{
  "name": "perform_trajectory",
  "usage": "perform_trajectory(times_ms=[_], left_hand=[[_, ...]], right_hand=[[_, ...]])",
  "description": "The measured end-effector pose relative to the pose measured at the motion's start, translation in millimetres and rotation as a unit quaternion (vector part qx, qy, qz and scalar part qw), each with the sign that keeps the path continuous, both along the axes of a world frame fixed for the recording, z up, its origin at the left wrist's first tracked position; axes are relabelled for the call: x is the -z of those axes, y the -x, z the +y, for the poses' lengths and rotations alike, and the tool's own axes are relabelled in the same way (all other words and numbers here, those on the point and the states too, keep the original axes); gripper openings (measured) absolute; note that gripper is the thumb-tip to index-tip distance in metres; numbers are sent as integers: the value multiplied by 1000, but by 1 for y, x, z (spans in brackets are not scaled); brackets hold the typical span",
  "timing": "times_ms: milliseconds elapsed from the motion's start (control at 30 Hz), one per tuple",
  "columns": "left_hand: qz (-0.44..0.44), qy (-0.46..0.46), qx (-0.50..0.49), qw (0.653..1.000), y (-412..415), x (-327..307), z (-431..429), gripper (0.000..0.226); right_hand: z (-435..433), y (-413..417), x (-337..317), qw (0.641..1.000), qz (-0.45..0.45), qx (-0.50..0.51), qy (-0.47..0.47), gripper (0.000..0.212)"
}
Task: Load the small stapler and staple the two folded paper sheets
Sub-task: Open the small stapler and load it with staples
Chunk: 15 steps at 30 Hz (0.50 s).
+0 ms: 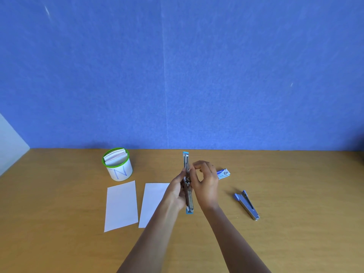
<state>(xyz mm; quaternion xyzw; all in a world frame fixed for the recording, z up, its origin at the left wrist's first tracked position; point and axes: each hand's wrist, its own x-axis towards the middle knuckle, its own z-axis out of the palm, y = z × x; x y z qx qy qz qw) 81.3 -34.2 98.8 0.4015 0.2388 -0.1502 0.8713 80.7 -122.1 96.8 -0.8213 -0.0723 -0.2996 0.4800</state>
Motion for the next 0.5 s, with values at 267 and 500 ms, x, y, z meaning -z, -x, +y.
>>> perform_trajectory(times_ms=[267, 500], left_hand=[[-40, -21, 8, 999, -8, -10, 9, 24], [-70, 6, 37, 997, -1, -12, 4, 26]], right_hand=[[12, 12, -3, 984, 84, -33, -157, 9], [10, -6, -27, 990, 65, -6, -126, 19]])
